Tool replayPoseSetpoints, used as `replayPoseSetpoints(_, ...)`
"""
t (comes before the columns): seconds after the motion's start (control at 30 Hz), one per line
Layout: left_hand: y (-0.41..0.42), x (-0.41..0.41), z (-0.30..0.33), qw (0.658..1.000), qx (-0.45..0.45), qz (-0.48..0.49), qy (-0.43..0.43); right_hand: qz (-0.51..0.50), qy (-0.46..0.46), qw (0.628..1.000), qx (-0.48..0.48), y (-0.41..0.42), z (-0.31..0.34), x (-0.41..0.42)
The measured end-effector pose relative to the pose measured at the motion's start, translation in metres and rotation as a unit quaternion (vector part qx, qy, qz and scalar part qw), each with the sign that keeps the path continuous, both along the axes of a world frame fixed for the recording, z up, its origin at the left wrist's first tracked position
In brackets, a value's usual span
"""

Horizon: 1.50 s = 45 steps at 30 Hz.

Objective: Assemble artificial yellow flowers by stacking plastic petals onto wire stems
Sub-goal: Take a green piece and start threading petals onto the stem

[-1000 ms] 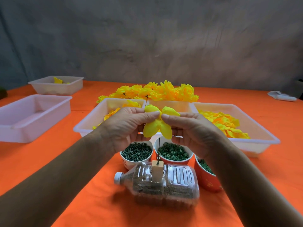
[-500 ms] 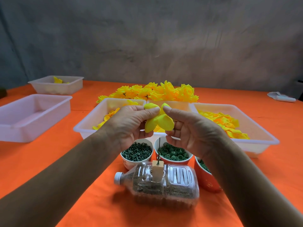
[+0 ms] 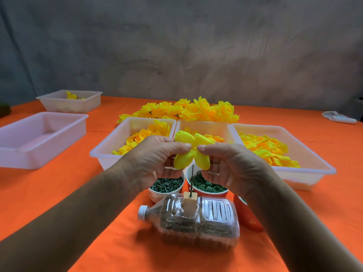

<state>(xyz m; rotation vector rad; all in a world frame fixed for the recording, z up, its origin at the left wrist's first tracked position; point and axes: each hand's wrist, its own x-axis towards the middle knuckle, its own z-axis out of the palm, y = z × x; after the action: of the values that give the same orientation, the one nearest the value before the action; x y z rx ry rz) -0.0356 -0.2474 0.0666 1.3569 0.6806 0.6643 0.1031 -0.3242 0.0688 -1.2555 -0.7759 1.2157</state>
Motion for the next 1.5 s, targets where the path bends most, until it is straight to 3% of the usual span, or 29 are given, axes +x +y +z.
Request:
replayPoseSetpoints(0.33,-0.003,-0.002,-0.012,1.0,-0.02,0.019,0.011,-0.004,-0.045,0.999,-0.002,-0.001,-0.009,-0.002)
replayPoseSetpoints(1.5,-0.001,0.007,-0.037,0.996,-0.085,0.003,0.037,0.018,0.068,0.995,-0.071,0.005,-0.038,0.0)
